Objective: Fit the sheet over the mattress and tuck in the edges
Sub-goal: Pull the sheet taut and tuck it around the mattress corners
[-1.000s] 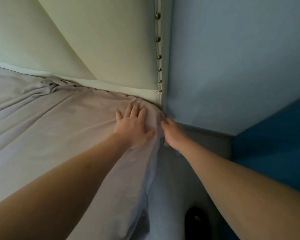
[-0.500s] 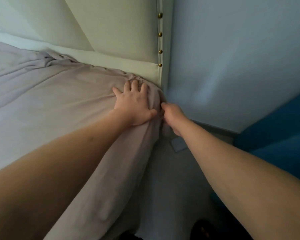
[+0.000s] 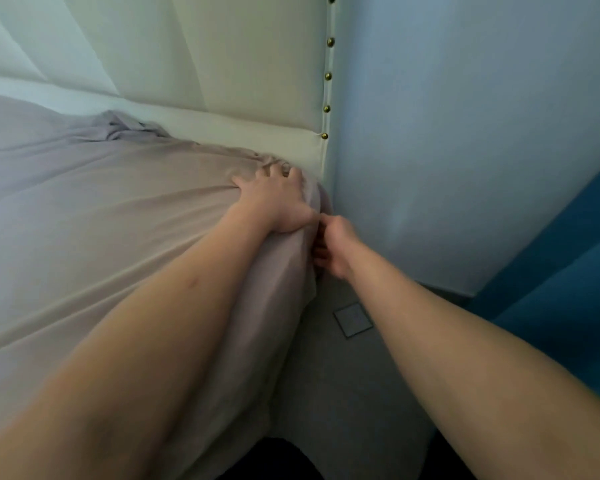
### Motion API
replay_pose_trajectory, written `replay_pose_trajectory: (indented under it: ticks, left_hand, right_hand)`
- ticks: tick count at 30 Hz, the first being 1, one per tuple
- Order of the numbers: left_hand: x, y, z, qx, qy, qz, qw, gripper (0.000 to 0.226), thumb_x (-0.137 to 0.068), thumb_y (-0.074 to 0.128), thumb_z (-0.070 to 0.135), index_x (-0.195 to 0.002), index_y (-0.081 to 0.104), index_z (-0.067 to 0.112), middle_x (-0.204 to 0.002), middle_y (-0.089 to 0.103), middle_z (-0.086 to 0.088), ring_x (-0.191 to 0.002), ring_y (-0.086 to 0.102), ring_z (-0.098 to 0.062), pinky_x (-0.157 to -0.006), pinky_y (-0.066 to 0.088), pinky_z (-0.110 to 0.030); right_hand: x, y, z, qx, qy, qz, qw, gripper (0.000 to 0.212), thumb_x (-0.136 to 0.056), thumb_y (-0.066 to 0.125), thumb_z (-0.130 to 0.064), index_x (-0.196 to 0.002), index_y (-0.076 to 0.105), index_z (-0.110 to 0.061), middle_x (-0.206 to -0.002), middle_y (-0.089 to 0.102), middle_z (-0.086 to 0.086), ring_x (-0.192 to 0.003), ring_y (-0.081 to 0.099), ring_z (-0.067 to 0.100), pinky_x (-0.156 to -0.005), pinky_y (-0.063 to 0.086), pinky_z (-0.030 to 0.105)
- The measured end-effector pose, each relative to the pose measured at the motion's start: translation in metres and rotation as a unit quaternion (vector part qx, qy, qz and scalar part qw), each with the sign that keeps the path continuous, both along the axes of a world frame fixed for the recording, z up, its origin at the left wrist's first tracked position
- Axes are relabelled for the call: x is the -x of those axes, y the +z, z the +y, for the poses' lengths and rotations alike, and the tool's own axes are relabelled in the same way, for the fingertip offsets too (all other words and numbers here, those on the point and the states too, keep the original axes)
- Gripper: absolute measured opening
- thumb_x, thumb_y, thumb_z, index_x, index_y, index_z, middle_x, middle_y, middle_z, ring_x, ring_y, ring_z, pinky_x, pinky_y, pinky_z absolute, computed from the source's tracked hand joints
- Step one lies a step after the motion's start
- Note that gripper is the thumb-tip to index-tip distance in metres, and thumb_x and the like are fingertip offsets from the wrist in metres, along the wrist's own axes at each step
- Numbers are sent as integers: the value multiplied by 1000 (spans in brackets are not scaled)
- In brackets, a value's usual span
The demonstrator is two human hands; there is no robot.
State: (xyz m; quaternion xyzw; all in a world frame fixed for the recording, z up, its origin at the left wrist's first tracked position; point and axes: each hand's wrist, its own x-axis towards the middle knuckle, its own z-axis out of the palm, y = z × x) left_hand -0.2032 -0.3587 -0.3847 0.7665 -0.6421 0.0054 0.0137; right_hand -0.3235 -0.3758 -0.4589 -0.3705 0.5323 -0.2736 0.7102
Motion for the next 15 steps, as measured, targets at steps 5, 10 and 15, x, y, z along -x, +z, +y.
replay_pose_trajectory:
  ticks: [5,10,15]
  left_hand:
    - [7,-4,-1,40,25,-24,999,82,-73,54,71,-136,46,19,-149,44,-18,-138,39,-42,-101,18,-82]
    - [9,-7,7,100,15,-30,994,75,-70,51,65,-127,52,17,-139,50,-15,-132,45,-37,-101,32,-71]
    - [11,2,12,118,-10,-68,991,75,-64,55,64,-124,54,19,-132,50,-14,-127,42,-37,-104,34,-57]
  right_hand:
    - [0,0,5,-36,-8,-35,999,37,-102,44,-40,-81,66,-20,-64,68,1,-58,62,18,-48,46,18]
    - [3,-6,2,-59,-44,-73,995,44,-100,41,-47,-99,68,-13,-89,69,11,-81,64,26,-73,53,30]
    - [1,-13,0,-106,-89,-130,982,57,-99,41,-46,-125,64,-1,-110,70,18,-93,67,31,-79,56,36]
